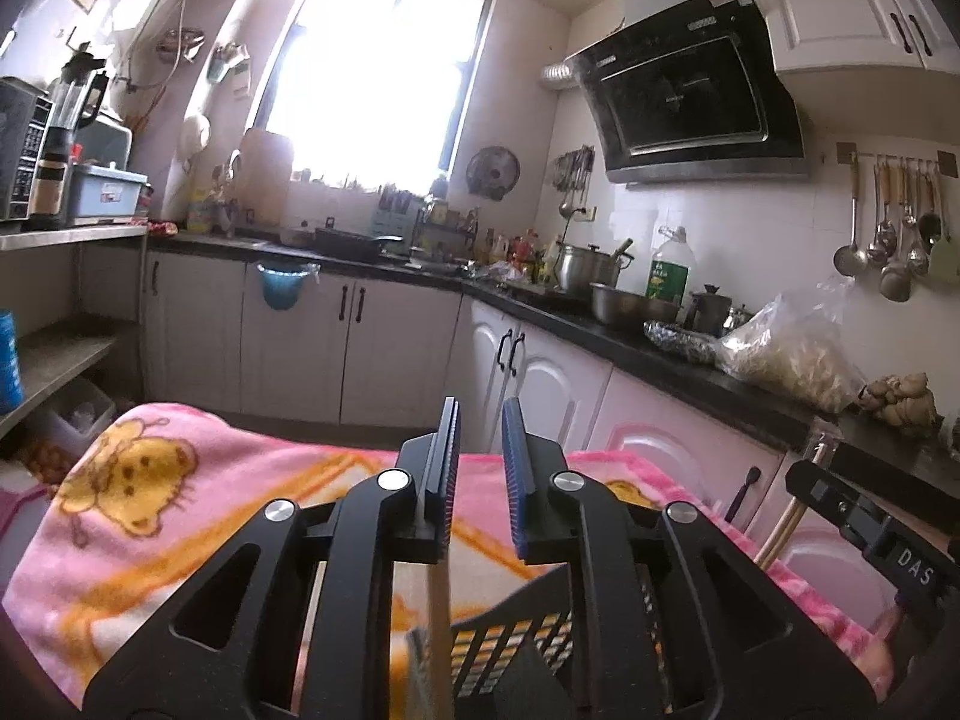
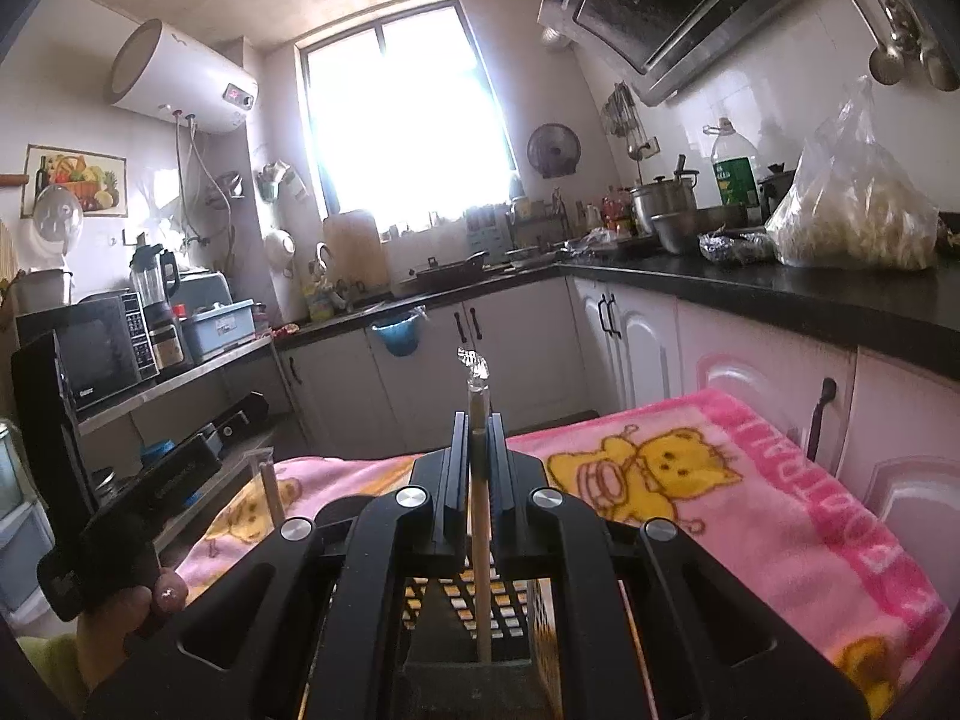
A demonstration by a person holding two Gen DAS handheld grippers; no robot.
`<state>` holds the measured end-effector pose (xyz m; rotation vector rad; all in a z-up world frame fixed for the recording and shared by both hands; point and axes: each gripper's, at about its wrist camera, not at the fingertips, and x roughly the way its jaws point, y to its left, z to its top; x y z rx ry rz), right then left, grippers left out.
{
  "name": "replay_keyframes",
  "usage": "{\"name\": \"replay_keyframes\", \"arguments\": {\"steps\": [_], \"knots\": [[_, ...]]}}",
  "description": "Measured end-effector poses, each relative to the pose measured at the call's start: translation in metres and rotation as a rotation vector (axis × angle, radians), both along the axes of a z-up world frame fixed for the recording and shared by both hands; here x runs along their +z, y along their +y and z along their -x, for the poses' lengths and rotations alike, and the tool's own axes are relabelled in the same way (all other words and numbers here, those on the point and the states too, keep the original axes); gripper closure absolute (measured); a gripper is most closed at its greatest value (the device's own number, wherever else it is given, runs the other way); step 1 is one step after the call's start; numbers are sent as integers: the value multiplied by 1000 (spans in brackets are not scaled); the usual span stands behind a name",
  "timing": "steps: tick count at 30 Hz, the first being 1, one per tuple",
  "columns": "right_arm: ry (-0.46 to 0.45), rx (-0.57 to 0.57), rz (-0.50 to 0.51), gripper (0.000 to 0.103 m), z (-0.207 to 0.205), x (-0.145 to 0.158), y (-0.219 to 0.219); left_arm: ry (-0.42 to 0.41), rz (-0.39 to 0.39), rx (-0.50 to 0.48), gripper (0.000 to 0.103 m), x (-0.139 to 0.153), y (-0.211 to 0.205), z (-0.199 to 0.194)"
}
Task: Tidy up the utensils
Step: 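Lower both chopsticks into the caddy and open both tools, then withdraw both open tools from the caddy back toward the chopsticks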
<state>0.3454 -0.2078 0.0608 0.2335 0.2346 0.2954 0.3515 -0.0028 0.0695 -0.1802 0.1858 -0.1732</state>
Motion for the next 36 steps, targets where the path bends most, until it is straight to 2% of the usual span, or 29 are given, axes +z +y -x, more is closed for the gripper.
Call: {"name": "replay_keyframes", "arguments": {"steps": [1,2,3,8,11,19,21,25,27,36], "knots": [[4,4,2,95,3,0,0,10,5,-5,88,0,2,2],[6,3,3,93,4,0,-1,26,10,-11,80,0,4,4],[8,0,2,88,6,0,-1,36,13,-14,78,0,5,6],[20,3,-1,83,16,-2,-5,86,22,-13,72,-2,13,20],[24,5,-5,74,23,-1,-7,103,30,-16,65,-1,18,30],[21,10,-12,61,45,5,-14,113,41,-28,45,6,23,55],[19,12,-15,59,51,7,-16,113,44,-36,36,7,24,64],[21,15,-14,52,68,9,-18,118,51,-45,28,8,25,77],[23,14,-6,51,76,10,-19,123,51,-44,19,7,26,84],[32,24,7,46,109,12,-23,143,66,-41,13,2,33,114]]}}
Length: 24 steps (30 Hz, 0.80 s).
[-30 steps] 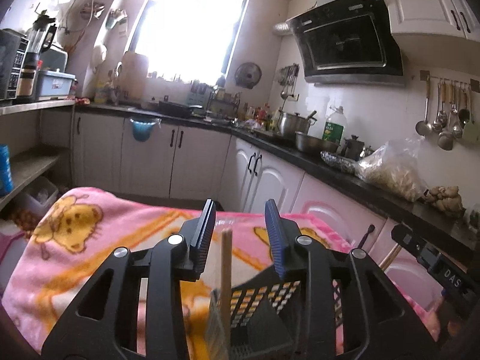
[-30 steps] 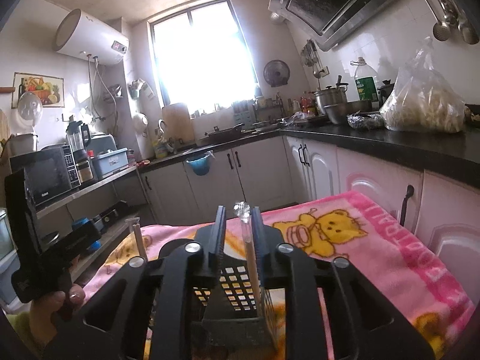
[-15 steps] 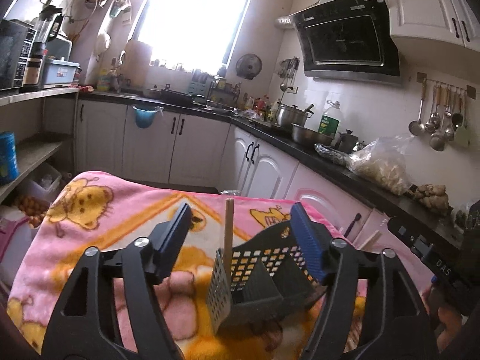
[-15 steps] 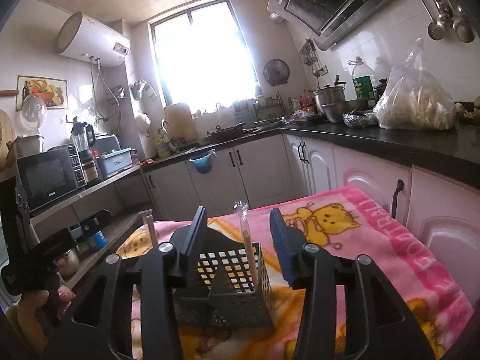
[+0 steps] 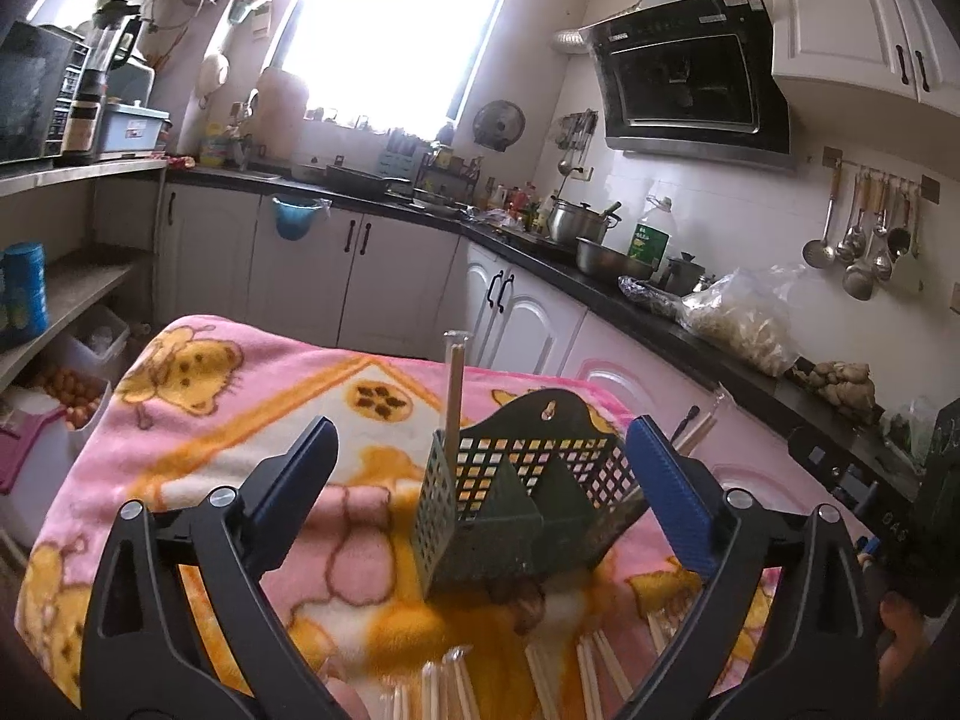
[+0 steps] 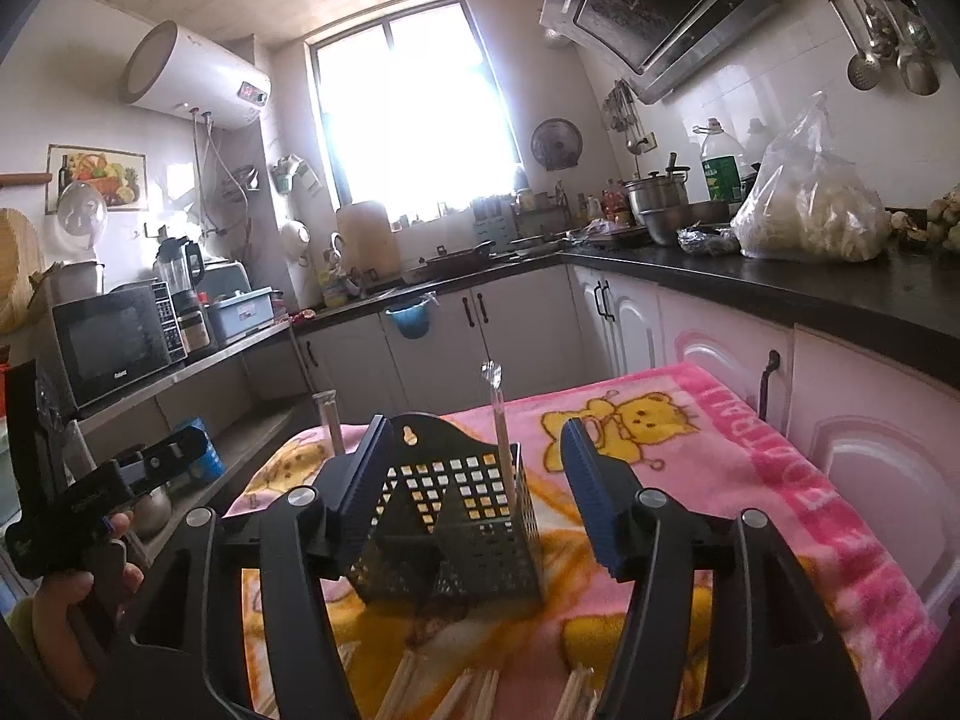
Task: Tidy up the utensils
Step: 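Withdraw both open tools from the caddy back toward the chopsticks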
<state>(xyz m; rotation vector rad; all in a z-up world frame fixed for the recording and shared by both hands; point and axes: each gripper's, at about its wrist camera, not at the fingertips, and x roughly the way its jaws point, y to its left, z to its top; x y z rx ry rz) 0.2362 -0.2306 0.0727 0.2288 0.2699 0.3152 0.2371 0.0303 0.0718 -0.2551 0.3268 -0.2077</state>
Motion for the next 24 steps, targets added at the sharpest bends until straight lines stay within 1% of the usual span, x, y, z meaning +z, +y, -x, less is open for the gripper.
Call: {"name": "replay_keyframes", "arguments": {"steps": [1,4,8,14,24], "knots": [[1,1,1,46,3,0,0,1,3,2,12,-1,1,4],[2,5,2,46,14,-1,-1,6,14,8,11,-2,4,13],[13,20,11,46,25,-3,0,17,8,12,11,-6,6,24],[35,47,33,46,42,-9,4,63,10,21,11,-17,13,38],[76,87,64,46,60,-21,13,139,-22,35,11,-40,17,56]]}}
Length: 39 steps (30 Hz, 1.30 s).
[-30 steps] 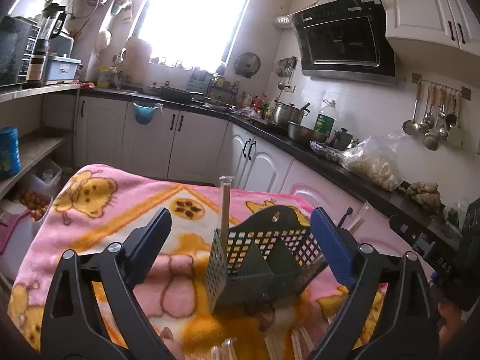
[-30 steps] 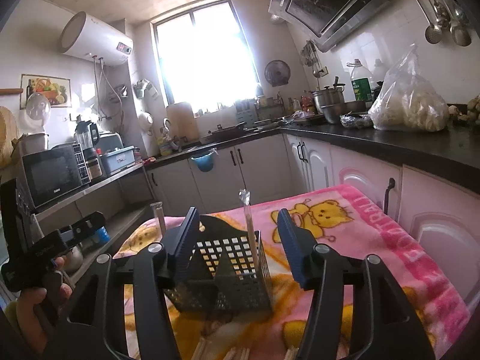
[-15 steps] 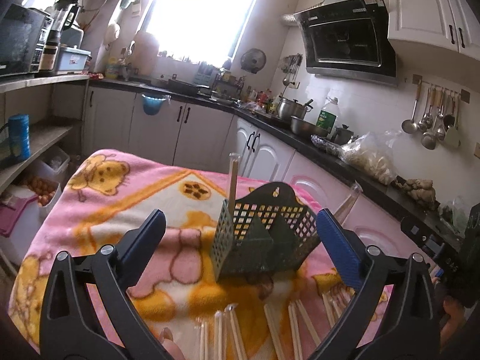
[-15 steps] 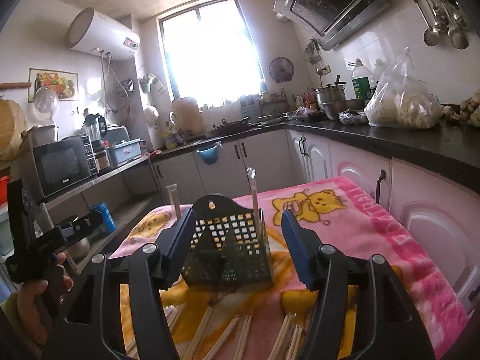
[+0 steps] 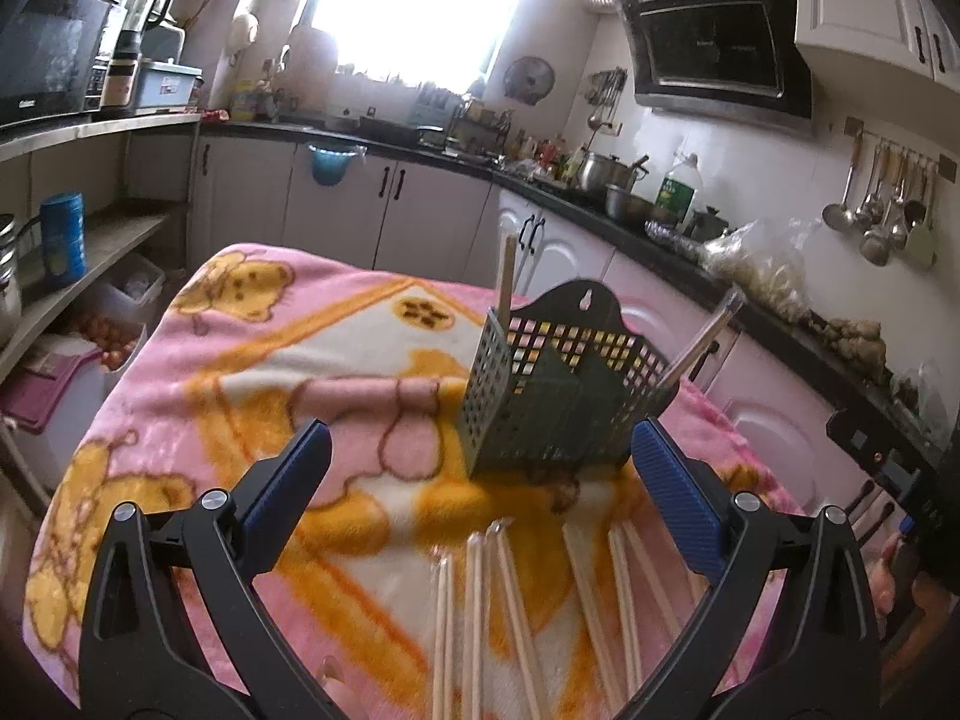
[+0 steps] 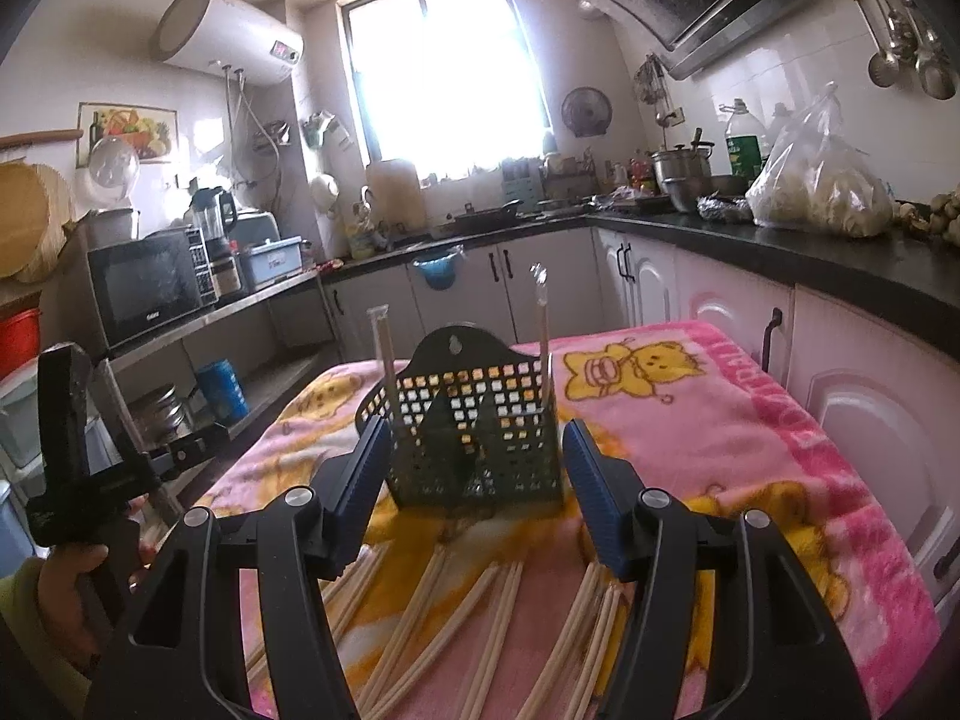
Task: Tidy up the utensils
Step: 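Withdraw both open tools from the caddy back toward the chopsticks, then close the left tool on a wrapped chopstick while the right tool grasps another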
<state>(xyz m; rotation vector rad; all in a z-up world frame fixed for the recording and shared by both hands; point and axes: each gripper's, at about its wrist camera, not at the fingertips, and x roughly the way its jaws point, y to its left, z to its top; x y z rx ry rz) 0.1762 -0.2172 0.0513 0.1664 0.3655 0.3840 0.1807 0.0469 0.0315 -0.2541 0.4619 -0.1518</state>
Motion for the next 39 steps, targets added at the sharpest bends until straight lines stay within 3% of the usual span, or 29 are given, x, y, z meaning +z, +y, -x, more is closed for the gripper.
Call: {"name": "replay_keyframes", "arguments": {"steps": [12,26,35,39], "knots": [[66,53,40,46,11,-20,18,70,-25,-14,11,-26,-1,16],[223,86,93,46,8,-61,45,171,-42,-25,11,-63,1,23],[329,79,115,51,-4,-85,56,249,-15,-53,11,-85,5,16],[396,91,112,57,-15,-96,59,294,21,-76,19,-95,8,8]]}}
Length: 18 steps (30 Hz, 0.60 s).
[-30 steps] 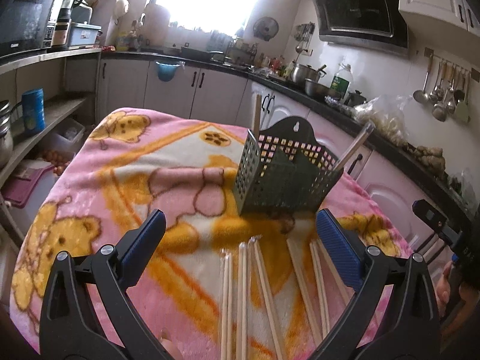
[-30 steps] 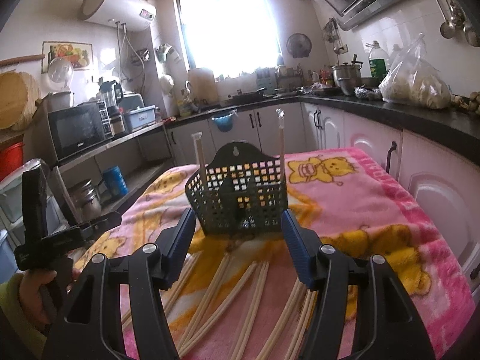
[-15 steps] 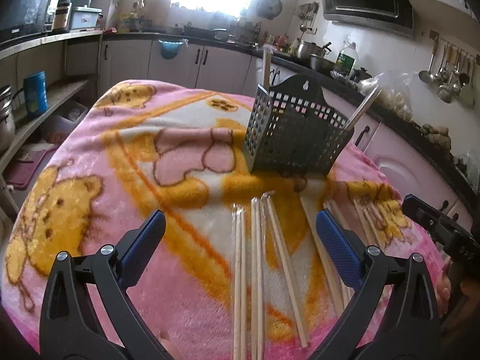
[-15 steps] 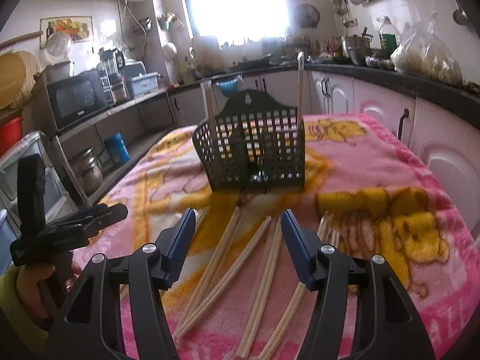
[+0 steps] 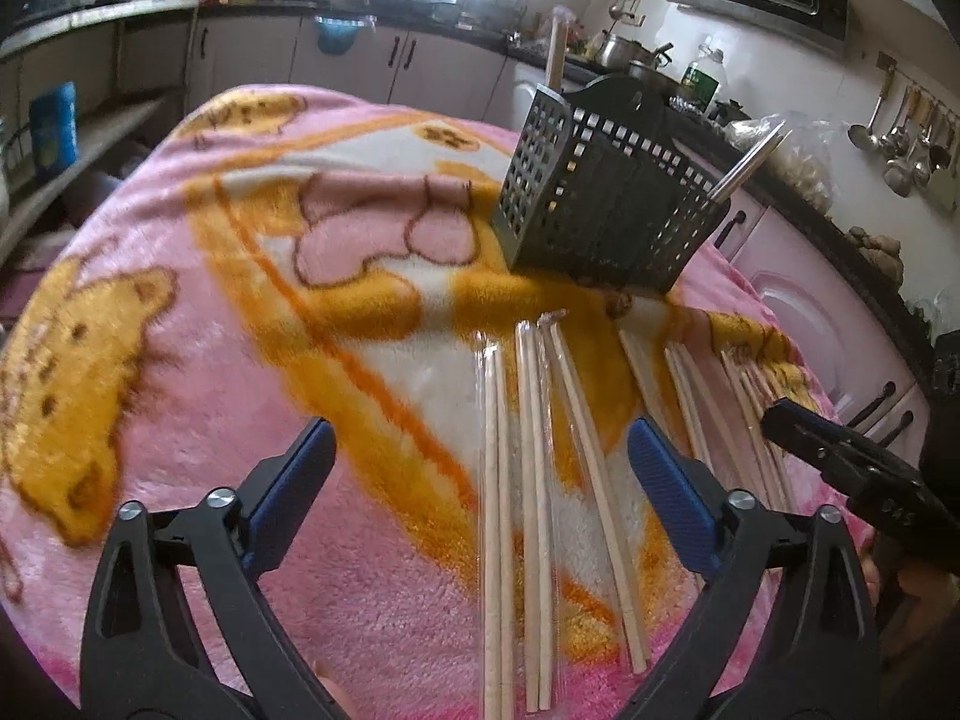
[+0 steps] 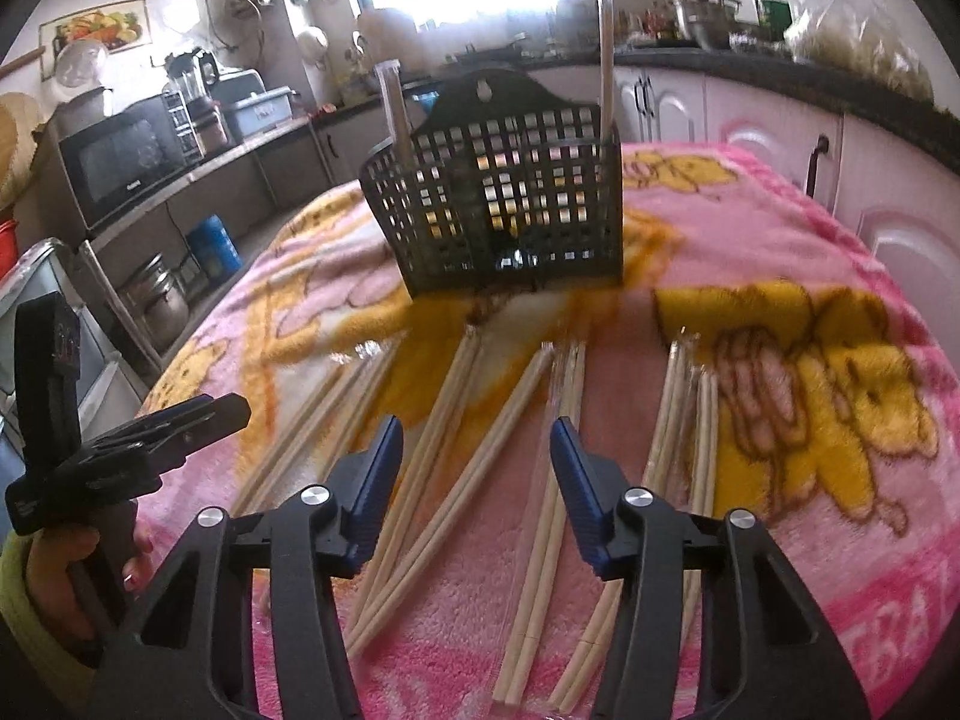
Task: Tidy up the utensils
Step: 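Close the left tool on a wrapped chopstick while the right tool grasps another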
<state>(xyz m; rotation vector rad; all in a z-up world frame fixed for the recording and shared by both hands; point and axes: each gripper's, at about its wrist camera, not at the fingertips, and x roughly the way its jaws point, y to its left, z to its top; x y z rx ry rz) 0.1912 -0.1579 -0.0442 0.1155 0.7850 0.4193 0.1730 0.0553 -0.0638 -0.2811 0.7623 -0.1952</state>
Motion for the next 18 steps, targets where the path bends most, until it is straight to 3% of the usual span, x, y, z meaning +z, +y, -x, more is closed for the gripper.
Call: {"name": "replay_keyframes", "arguments": {"steps": [2,5,6,16,18], "knots": [[43,4,-7,61,-6,-6,1,24,13,-8,25,-4,0,-5],[117,8,-21,71,-16,-15,2,62,28,-17,44,-10,0,-13],[136,11,-21,74,-18,-17,2,75,38,-23,46,-12,0,-16],[254,-16,-1,80,-51,-28,9,156,25,-65,48,-17,-10,-49],[268,-23,-12,80,-58,-27,8,165,16,-68,55,-17,-12,-55]]}}
